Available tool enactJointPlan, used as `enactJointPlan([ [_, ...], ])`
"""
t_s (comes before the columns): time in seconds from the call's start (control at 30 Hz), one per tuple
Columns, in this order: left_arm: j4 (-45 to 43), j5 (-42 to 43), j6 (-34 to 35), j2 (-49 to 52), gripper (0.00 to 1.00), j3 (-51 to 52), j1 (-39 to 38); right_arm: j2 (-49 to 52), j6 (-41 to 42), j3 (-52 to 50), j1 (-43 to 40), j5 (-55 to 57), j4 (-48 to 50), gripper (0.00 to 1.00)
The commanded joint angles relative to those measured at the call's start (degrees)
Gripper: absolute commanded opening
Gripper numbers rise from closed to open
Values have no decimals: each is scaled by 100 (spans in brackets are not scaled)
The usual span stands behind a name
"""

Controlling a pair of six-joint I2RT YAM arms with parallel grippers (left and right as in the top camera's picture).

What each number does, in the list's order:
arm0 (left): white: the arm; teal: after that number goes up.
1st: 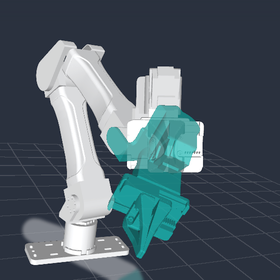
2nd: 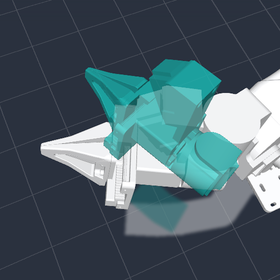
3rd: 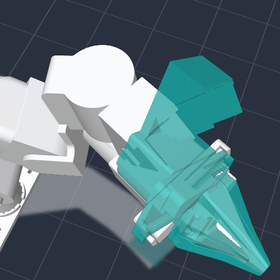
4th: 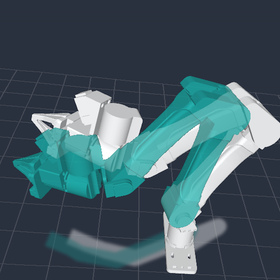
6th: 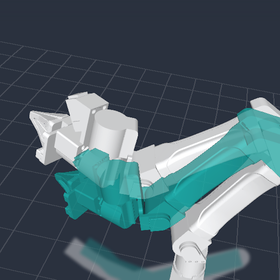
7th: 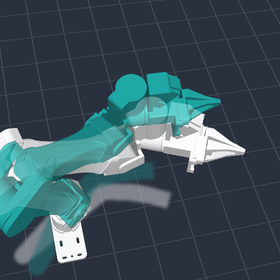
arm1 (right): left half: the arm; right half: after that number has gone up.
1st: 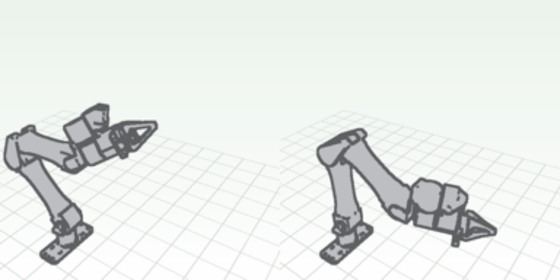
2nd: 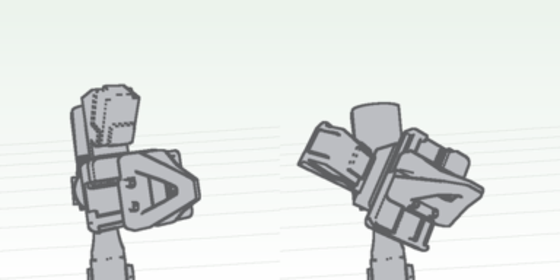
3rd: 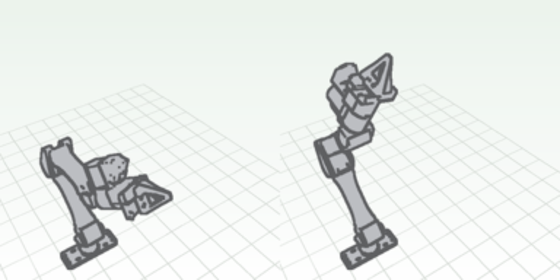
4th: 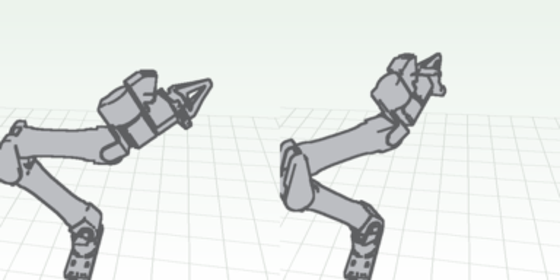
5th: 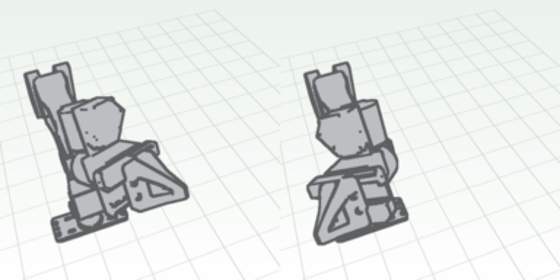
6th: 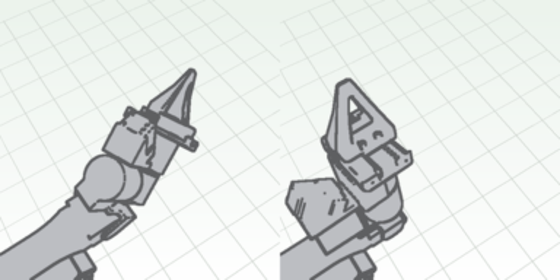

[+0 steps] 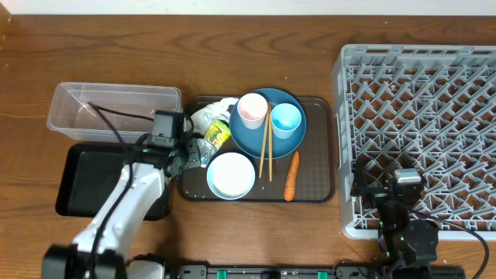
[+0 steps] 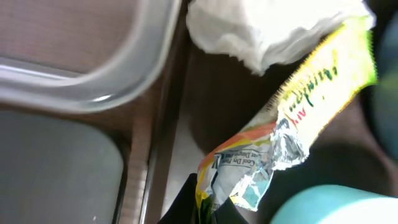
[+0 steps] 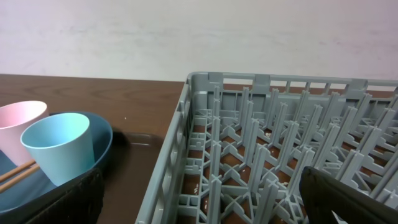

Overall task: Sort waste into correct bins and load items into the dishwasher rack
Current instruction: 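Lift wrapper and foil with left gripper, drop into clear bin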

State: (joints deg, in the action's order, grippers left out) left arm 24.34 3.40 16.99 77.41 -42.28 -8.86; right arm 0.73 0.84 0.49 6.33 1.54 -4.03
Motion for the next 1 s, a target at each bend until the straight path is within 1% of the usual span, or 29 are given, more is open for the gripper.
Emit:
enactJointPlan([
  [0.0,114,-90,221,-487,6,11,-11,-9,37,-17,-46,57,-7,99],
  [0.17,400,-92,221,-1237,6,-70,-9,-9,37,-17,-46,57,-7,99],
  [0.27,363,-133,234,-1644,6,-81,11,-9,37,-17,-46,57,-7,99],
  [0.37,269,-522,507,-1989,6,-81,129,-9,37,-17,-46,57,-4,99],
  [0.47,37,-903,544,-2186,6,-81,361,-9,37,-17,-46,57,-7,99],
  [0.6,-304,-929,758,-2138,6,-81,782,-9,37,-17,-46,57,-7,99],
  [0.7,-730,-929,841,-1945,6,-81,1119,-9,37,-17,-46,57,-7,99],
  [0.87,-1445,-929,839,-1340,6,-81,1709,-9,37,-17,-48,57,-7,99],
  [0.97,-1633,-953,837,-883,7,-81,2000,-9,37,-17,-46,57,-7,99],
])
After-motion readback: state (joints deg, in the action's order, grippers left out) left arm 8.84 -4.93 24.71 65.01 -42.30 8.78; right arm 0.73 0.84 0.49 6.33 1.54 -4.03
